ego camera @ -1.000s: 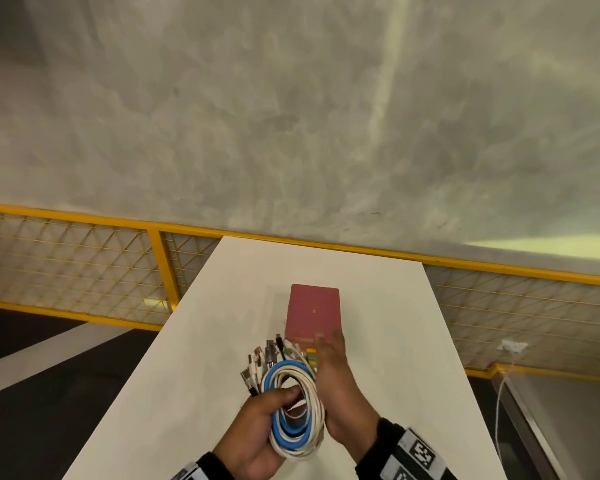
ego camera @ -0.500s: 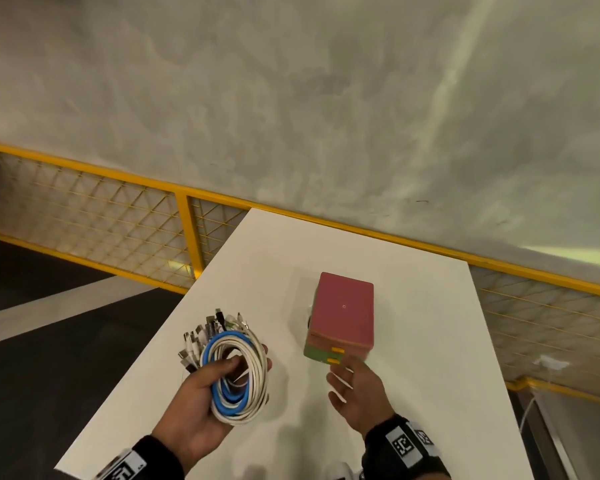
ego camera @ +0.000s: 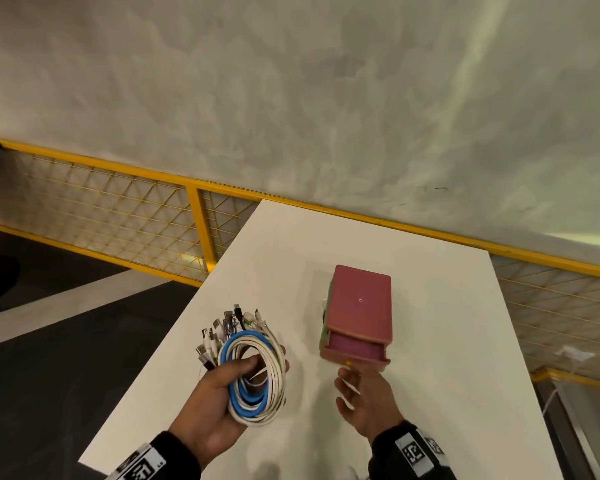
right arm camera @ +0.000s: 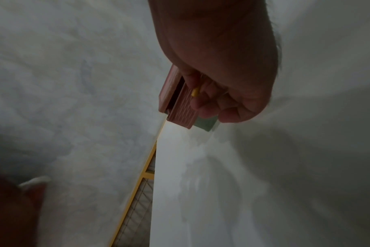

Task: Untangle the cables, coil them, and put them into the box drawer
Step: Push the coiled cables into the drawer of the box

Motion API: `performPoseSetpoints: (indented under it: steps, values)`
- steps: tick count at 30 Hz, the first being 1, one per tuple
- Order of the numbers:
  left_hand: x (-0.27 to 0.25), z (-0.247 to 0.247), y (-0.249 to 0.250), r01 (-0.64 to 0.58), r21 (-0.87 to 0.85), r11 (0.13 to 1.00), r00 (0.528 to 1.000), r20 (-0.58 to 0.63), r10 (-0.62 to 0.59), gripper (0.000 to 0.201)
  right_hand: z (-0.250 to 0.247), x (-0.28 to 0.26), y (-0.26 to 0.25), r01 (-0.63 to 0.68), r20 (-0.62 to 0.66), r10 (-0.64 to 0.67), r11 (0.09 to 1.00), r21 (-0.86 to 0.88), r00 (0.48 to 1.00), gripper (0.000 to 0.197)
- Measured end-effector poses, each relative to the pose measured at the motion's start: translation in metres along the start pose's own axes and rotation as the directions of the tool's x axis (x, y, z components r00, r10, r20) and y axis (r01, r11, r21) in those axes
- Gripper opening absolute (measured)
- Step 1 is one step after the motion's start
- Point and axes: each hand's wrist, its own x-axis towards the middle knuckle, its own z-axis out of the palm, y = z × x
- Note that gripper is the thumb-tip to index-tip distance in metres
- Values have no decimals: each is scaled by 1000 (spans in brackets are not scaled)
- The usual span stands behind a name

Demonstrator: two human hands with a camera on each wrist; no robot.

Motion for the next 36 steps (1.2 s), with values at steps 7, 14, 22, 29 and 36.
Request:
performPoseSetpoints:
  steps: [7, 14, 22, 29, 36]
  values:
    - [1, 7, -12, 18, 46, 999, 999, 27, -19, 32, -30, -23, 40, -105, 25, 106, 994, -34, 994, 16]
    - [4, 5, -22, 44, 57, 997, 999, 19, -45, 37, -38, -33, 48, -63, 77, 70, 994, -91, 995, 15]
    - [31, 22, -41, 74, 323, 943, 996, 25, -87, 33, -48, -53, 28, 14, 119, 31, 934, -358, 992, 43]
    - [69, 62, -64, 42, 537, 842, 977, 153, -146, 27, -37, -87, -25, 386, 312, -298, 880, -276, 902, 31]
    - [98, 76, -63, 185, 837, 514, 944, -7, -329, 38, -48, -73, -24, 339, 197, -287, 879, -335, 938, 22]
